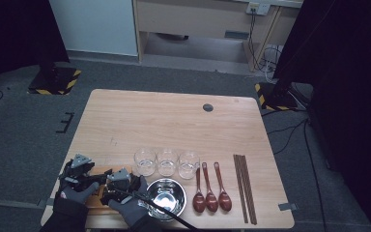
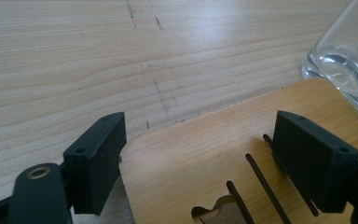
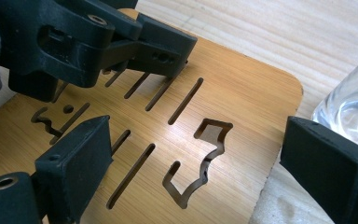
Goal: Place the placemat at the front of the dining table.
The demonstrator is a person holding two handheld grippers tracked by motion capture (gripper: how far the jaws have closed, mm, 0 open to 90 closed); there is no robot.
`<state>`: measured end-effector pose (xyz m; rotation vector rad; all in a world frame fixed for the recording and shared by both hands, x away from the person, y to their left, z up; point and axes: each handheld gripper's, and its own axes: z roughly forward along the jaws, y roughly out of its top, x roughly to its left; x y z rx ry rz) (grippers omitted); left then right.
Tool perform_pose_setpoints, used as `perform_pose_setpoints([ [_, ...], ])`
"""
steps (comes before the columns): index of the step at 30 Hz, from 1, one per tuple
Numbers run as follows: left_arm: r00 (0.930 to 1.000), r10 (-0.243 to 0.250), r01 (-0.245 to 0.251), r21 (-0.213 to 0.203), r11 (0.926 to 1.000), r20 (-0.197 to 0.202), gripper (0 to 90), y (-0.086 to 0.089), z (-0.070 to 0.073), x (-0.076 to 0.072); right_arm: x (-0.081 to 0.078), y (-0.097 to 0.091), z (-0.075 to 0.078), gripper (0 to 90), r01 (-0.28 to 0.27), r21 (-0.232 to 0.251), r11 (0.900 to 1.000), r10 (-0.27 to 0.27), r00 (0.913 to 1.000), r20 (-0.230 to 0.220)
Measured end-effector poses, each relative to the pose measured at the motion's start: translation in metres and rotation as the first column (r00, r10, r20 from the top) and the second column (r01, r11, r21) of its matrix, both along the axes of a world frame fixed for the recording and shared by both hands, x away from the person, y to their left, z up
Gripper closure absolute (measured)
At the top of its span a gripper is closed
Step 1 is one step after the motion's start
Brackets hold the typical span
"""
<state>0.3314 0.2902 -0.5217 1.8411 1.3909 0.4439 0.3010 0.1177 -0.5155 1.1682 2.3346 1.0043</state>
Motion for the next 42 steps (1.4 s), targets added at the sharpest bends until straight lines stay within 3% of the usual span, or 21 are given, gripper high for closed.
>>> perform_pose_setpoints([
  [21, 0.9988, 0.035, -0.035, -0.015, 0.9993, 0.034, 17.8, 0.005, 0.023, -0.007, -0.002, 0.001, 0.022, 9.2, -0.043, 0.012, 0.9990, 0.042, 0.9979, 0.050],
  [42, 0.9945, 0.061, -0.059, -0.027, 0.9979, 0.085, 17.9, 0.006, 0.053, -0.012, -0.004, -0.001, 0.049, 9.2, -0.077, 0.027, 0.9966, 0.074, 0.9903, 0.117],
])
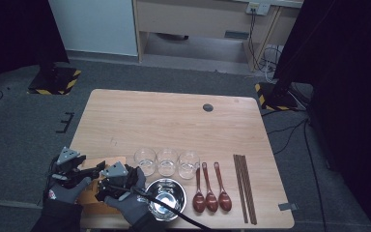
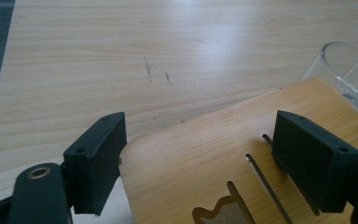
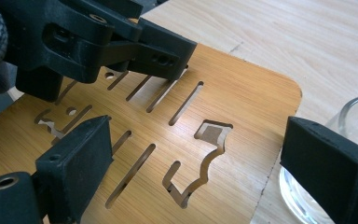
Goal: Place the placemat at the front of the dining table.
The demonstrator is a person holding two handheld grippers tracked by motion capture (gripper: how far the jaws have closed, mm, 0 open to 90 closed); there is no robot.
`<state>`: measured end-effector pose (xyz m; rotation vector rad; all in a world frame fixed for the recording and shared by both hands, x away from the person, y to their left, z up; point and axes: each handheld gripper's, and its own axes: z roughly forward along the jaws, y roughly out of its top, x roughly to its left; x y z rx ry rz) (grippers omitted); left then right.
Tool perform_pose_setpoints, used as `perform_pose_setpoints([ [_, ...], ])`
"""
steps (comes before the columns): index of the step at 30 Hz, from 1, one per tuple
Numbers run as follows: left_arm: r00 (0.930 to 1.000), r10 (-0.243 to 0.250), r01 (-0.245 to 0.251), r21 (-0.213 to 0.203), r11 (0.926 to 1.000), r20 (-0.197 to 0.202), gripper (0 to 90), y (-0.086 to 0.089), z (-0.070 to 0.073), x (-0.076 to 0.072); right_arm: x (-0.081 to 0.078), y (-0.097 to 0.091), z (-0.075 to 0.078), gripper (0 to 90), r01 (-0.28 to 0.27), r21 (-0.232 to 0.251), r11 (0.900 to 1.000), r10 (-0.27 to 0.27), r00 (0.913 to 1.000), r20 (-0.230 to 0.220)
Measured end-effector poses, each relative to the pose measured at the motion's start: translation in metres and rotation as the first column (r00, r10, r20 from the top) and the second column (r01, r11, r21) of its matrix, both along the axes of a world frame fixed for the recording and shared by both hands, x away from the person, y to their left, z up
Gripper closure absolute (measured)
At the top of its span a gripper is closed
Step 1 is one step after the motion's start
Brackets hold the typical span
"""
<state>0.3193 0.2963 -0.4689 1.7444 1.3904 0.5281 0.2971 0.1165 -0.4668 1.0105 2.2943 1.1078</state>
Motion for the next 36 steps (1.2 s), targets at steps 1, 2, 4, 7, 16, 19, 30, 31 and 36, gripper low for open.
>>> perform_pose_setpoints([
  [1, 1.0000, 0.000, 0.000, -0.003, 1.0000, 0.005, 17.9, 0.000, 0.003, 0.000, 0.000, -0.001, 0.003, 9.2, -0.003, 0.005, 1.0000, 0.003, 1.0000, 0.007],
  [2, 1.0000, 0.000, 0.000, -0.001, 1.0000, 0.007, 17.9, 0.000, 0.005, 0.000, 0.000, -0.001, 0.005, 9.2, -0.004, 0.005, 1.0000, 0.004, 0.9999, 0.010],
  [4, 0.9999, -0.001, 0.001, -0.003, 1.0000, 0.013, 17.8, -0.001, 0.008, 0.000, 0.000, -0.002, 0.008, 9.2, -0.005, 0.007, 1.0000, 0.005, 0.9999, 0.014],
  [7, 0.9998, -0.001, 0.001, -0.003, 1.0000, 0.020, 17.9, -0.003, 0.011, 0.001, 0.001, -0.004, 0.011, 9.2, -0.005, 0.008, 1.0000, 0.005, 0.9997, 0.023],
  [16, 0.9989, -0.009, 0.008, 0.007, 0.9999, 0.047, 17.9, -0.015, 0.030, 0.009, 0.006, -0.015, 0.027, 9.2, 0.001, 0.017, 0.9998, -0.002, 0.9986, 0.053],
  [19, 0.9985, -0.012, 0.011, 0.010, 0.9999, 0.053, 17.9, -0.018, 0.034, 0.011, 0.009, -0.020, 0.032, 9.2, 0.001, 0.019, 0.9998, -0.002, 0.9976, 0.069],
  [30, 0.9962, -0.030, 0.028, 0.020, 0.9994, 0.081, 17.9, -0.036, 0.055, 0.021, 0.015, -0.036, 0.048, 9.2, 0.018, 0.034, 0.9993, -0.022, 0.9953, 0.094],
  [31, 0.9960, -0.032, 0.031, 0.020, 0.9993, 0.084, 17.9, -0.038, 0.056, 0.022, 0.016, -0.038, 0.050, 9.2, 0.015, 0.034, 0.9993, -0.018, 0.9950, 0.098],
  [36, 0.9949, -0.042, 0.040, 0.025, 0.9989, 0.092, 17.9, -0.047, 0.064, 0.027, 0.019, -0.047, 0.056, 9.2, 0.023, 0.038, 0.9990, -0.028, 0.9932, 0.113],
])
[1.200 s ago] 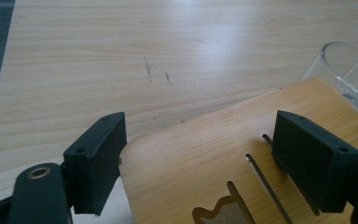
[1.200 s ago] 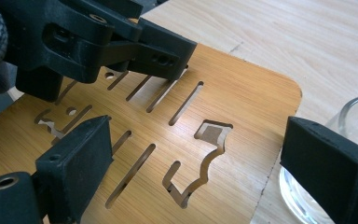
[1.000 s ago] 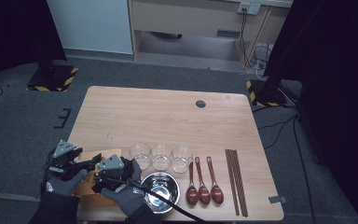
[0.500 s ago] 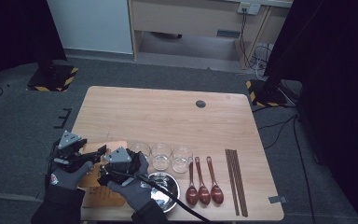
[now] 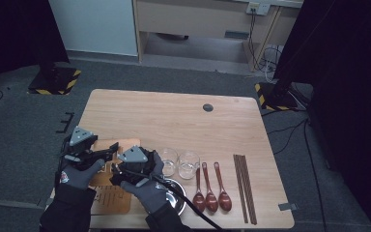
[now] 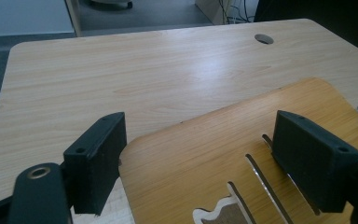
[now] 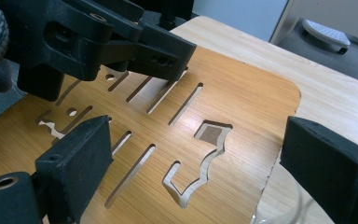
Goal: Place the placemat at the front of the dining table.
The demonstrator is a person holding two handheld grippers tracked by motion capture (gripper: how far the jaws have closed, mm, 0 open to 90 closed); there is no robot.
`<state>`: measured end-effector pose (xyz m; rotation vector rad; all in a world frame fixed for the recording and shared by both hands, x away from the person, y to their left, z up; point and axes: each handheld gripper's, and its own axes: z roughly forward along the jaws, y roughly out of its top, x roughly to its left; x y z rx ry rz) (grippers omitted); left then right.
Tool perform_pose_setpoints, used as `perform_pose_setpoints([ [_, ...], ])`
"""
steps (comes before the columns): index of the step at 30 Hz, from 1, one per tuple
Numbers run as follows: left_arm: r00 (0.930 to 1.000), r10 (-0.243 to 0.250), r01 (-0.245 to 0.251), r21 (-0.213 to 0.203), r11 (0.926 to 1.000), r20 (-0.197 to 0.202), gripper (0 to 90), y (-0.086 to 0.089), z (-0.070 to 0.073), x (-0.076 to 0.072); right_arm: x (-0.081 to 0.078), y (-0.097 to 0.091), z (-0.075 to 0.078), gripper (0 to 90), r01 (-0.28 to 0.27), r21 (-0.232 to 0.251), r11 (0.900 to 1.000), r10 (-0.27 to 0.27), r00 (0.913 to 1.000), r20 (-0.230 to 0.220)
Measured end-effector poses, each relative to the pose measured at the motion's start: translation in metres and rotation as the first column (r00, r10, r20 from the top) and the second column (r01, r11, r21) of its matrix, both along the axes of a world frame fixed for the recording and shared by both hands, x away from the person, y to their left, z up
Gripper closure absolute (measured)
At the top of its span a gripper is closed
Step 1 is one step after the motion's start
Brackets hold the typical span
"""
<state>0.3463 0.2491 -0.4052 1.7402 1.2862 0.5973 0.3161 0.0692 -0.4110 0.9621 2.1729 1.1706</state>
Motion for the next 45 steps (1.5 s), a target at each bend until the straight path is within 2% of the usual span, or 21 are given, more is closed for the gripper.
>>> perform_pose_setpoints([
  [9, 0.9997, -0.018, 0.018, 0.005, 0.9998, 0.016, 17.9, -0.014, 0.012, 0.009, 0.006, -0.014, 0.011, 9.2, 0.015, 0.007, 0.9999, -0.015, 0.9998, 0.015],
  [16, 0.9987, -0.037, 0.037, 0.012, 0.9993, 0.034, 17.9, -0.034, 0.022, 0.020, 0.014, -0.032, 0.020, 9.2, 0.038, 0.023, 0.9990, -0.039, 0.9990, 0.023],
  [30, 0.9969, -0.064, 0.064, 0.000, 0.9980, 0.047, 17.9, -0.060, 0.036, 0.038, 0.027, -0.062, 0.034, 9.2, 0.061, 0.037, 0.9974, -0.063, 0.9970, 0.044],
  [36, 0.9954, -0.077, 0.076, 0.011, 0.9970, 0.057, 17.9, -0.074, 0.045, 0.048, 0.034, -0.073, 0.040, 9.2, 0.072, 0.044, 0.9964, -0.074, 0.9959, 0.052],
  [45, 0.9946, -0.088, 0.087, 0.020, 0.9960, 0.056, 17.9, -0.088, 0.050, 0.061, 0.044, -0.086, 0.044, 9.2, 0.082, 0.042, 0.9958, -0.085, 0.9942, 0.066],
])
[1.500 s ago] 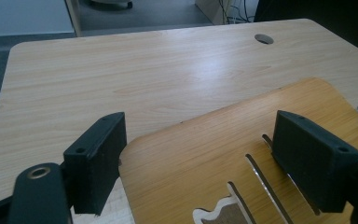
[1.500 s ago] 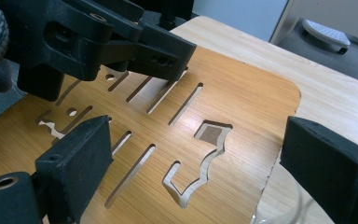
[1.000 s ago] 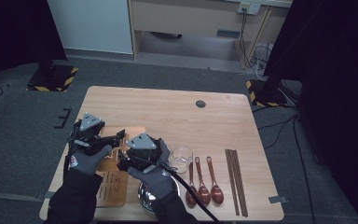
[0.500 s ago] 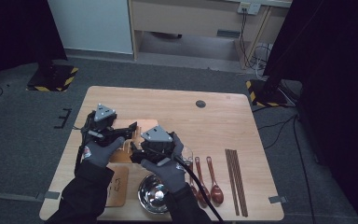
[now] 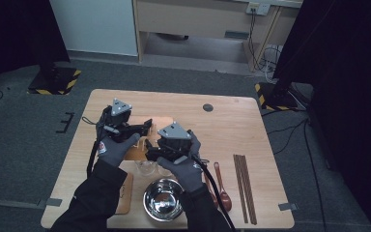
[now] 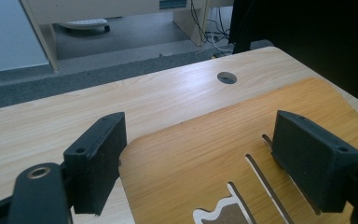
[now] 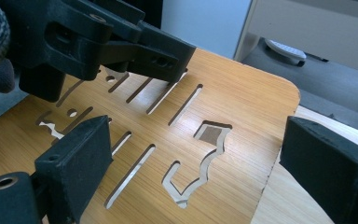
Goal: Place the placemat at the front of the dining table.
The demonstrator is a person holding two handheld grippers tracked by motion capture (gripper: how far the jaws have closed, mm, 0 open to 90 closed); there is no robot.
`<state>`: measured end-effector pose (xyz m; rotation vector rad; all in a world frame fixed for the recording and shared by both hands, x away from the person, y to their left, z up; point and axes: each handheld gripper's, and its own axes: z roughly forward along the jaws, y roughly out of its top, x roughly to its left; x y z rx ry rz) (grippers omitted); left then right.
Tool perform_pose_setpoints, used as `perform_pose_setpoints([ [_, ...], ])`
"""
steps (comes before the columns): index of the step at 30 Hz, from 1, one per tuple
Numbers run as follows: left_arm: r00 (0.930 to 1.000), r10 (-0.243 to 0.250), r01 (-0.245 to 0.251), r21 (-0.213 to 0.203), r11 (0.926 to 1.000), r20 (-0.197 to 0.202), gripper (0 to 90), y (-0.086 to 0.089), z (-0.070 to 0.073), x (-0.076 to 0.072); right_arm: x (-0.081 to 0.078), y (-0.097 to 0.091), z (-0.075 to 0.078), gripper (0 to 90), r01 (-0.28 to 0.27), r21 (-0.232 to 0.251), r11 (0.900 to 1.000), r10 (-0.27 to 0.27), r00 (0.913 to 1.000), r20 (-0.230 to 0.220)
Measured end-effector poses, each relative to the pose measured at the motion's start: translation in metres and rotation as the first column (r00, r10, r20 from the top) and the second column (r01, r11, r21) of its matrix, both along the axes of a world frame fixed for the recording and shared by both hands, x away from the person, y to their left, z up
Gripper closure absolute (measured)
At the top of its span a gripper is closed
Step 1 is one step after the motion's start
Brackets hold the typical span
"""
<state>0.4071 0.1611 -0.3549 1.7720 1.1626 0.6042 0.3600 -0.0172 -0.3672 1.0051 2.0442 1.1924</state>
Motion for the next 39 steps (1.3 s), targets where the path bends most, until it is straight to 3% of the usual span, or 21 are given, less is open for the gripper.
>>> perform_pose_setpoints([
  [20, 0.9999, -0.006, 0.007, 0.019, 0.9998, -0.015, 17.9, -0.023, 0.001, 0.040, 0.039, -0.023, -0.002, 9.3, 0.011, -0.005, 0.9999, -0.011, 0.9999, 0.000],
  [39, 0.9992, -0.004, 0.006, 0.028, 0.9996, -0.039, 17.9, -0.036, -0.013, 0.078, 0.074, -0.033, -0.016, 9.3, 0.015, -0.012, 0.9998, -0.015, 0.9997, -0.019],
])
